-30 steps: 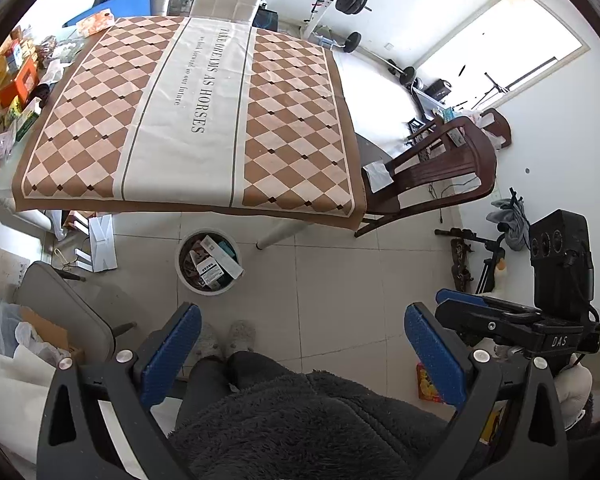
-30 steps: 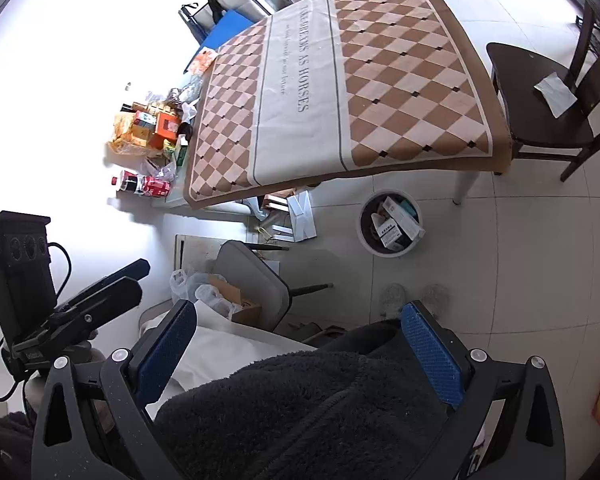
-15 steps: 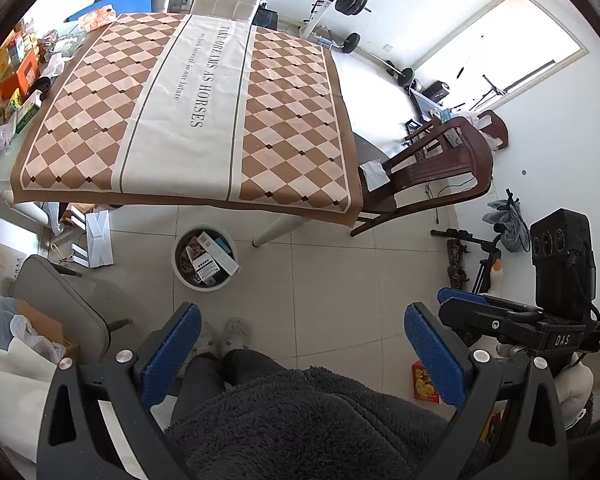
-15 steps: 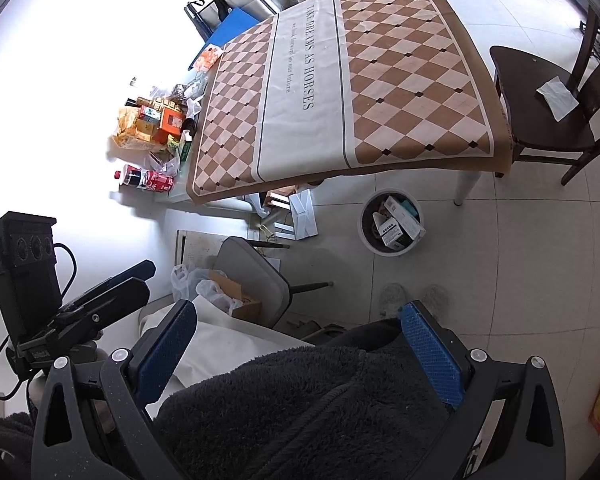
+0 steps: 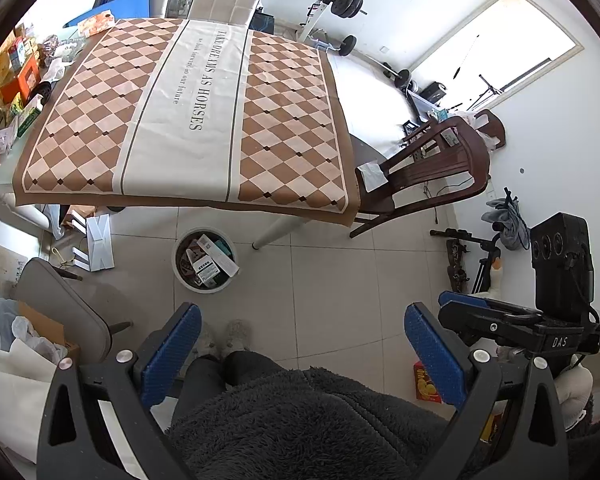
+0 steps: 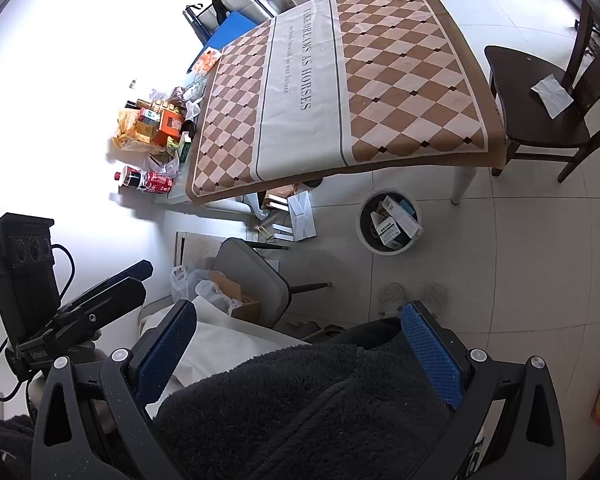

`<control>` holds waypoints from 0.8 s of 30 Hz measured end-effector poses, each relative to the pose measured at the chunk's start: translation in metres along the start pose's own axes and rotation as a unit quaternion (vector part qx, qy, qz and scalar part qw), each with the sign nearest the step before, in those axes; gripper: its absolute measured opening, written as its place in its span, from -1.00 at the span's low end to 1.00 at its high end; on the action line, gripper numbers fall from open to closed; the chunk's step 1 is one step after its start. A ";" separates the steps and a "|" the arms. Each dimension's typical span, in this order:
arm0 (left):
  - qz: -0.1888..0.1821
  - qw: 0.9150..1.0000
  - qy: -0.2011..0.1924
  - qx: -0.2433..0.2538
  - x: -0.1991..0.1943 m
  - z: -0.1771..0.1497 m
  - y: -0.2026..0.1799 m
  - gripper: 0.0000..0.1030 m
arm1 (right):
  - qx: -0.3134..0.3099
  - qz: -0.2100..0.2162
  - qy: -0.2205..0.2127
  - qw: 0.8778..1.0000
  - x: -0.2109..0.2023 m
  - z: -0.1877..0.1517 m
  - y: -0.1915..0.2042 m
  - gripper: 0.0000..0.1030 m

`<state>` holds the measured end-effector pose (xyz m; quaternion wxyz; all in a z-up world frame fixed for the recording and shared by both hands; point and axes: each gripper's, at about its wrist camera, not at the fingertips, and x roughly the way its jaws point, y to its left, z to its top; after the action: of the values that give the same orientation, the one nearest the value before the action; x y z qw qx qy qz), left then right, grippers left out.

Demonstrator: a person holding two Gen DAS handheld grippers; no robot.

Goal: Collect trash

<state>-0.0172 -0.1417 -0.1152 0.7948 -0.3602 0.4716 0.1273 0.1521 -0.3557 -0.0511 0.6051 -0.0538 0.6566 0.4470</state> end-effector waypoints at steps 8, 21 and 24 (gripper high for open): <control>-0.008 1.000 0.008 0.007 -0.004 -0.005 -0.002 1.00 | 0.006 -0.007 0.000 1.000 -0.006 -0.010 -0.005 1.00; -0.009 1.000 0.010 0.011 -0.004 -0.008 -0.003 1.00 | 0.004 -0.006 0.000 1.000 -0.006 -0.010 -0.006 1.00; -0.009 1.000 0.009 0.011 -0.004 -0.008 -0.003 1.00 | 0.004 -0.006 0.000 1.000 -0.006 -0.010 -0.005 1.00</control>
<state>-0.0234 -0.1486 -0.1128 0.7951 -0.3573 0.4771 0.1116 0.1492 -0.3683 -0.0504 0.6079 -0.0549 0.6581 0.4409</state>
